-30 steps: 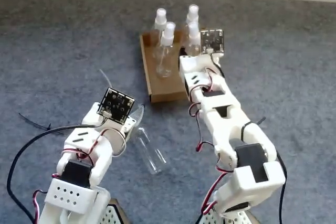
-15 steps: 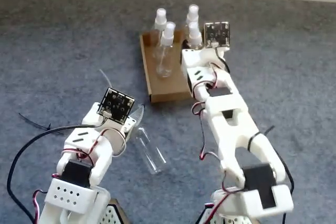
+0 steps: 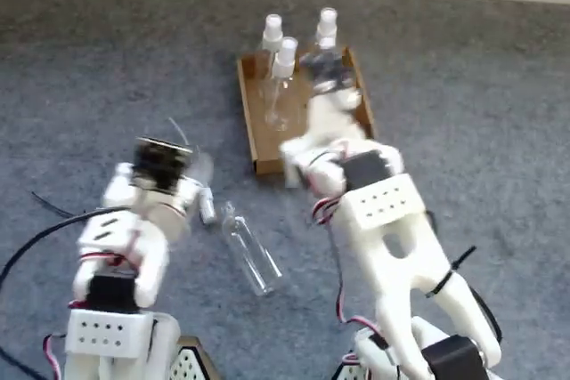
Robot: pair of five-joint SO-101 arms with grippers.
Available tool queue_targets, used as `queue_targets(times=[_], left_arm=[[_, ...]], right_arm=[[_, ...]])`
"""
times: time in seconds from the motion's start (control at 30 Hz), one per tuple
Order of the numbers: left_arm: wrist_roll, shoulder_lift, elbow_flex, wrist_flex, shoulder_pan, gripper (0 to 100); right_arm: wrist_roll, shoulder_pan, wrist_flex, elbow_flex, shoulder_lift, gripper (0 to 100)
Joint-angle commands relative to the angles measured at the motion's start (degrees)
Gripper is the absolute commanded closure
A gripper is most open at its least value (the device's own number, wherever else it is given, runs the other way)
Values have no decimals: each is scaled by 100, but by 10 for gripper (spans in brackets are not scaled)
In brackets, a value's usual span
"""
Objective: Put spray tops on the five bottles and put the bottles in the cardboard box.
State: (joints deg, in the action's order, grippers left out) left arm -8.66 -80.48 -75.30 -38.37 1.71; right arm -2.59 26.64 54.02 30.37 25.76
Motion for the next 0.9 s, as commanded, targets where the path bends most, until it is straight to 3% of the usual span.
queue_targets(times=[0.0, 0.13, 0.37, 0.57, 0.77, 0.87], left_arm=[[-53, 295, 602, 185, 1270, 803], [-765, 1385, 1033, 273, 2299, 803], [-1134, 3670, 2457, 404, 3767, 803], [-1363, 4664, 2809, 431, 3943, 803], [-1363, 4787, 2800, 440, 3943, 803], [-1363, 4787, 2800, 440, 3943, 803]], right_arm=[[9, 1086, 725, -338, -163, 745], [-501, 1701, 831, -374, -787, 745], [-589, 2105, 752, -778, -1789, 743], [-589, 2378, 426, -936, -2404, 743], [-615, 2387, 233, -936, -2747, 746], [-1081, 2378, 136, -936, -2782, 775]])
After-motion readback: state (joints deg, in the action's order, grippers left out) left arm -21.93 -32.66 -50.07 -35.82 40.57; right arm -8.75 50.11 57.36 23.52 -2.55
